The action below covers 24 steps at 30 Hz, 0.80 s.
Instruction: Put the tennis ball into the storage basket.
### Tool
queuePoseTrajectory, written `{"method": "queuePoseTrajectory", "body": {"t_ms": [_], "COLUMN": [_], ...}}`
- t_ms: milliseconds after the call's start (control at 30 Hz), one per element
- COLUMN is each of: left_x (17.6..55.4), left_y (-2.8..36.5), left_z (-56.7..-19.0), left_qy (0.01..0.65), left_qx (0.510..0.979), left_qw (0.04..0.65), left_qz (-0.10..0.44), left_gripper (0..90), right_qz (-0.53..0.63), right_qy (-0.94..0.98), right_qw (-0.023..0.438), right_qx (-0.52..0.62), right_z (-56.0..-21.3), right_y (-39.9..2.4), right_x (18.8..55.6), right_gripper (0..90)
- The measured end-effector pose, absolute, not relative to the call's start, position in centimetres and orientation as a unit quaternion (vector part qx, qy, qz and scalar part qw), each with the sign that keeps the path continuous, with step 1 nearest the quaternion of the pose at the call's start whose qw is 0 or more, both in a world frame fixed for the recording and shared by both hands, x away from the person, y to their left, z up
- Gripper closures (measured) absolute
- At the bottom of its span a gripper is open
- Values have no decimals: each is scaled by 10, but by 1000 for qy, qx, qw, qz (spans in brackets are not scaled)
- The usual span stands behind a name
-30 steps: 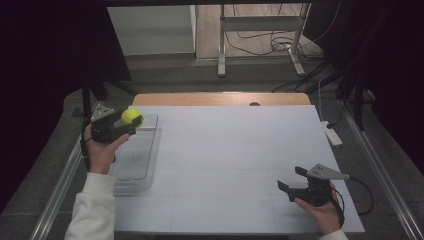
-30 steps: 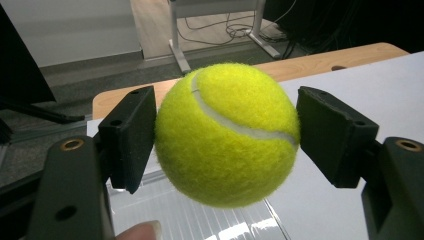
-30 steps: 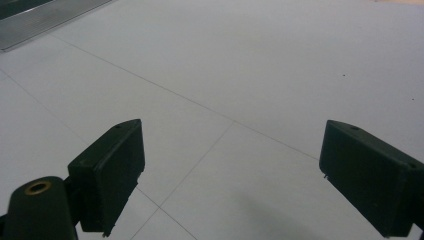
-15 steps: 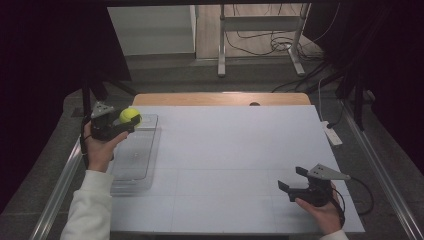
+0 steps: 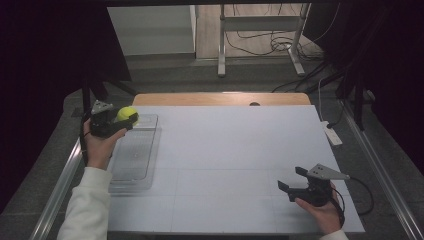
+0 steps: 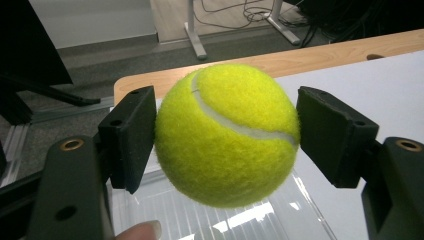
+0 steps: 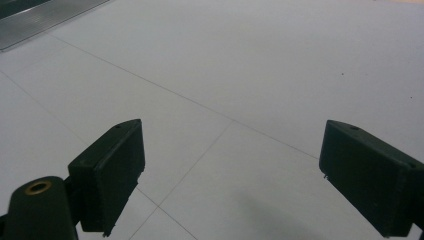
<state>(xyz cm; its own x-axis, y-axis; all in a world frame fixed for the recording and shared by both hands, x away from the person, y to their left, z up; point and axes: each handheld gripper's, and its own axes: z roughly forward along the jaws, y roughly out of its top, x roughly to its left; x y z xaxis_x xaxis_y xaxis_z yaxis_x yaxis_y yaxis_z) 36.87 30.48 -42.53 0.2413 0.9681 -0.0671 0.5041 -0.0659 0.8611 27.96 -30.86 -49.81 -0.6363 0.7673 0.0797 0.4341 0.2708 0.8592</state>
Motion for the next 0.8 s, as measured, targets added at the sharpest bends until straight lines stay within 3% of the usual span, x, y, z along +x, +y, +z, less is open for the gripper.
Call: {"method": "queuePoseTrajectory", "body": {"t_ms": [800], "left_x": [385], "left_y": [317], "left_z": [-431], "left_qy": [569], "left_qx": [673], "left_qw": [374], "left_qz": [288], "left_gripper": [274], "right_qz": [466], "right_qy": [775], "right_qw": [177], "right_qx": [388], "right_z": [-499], "right_y": [-309], "right_x": [280], "right_gripper": [110]}}
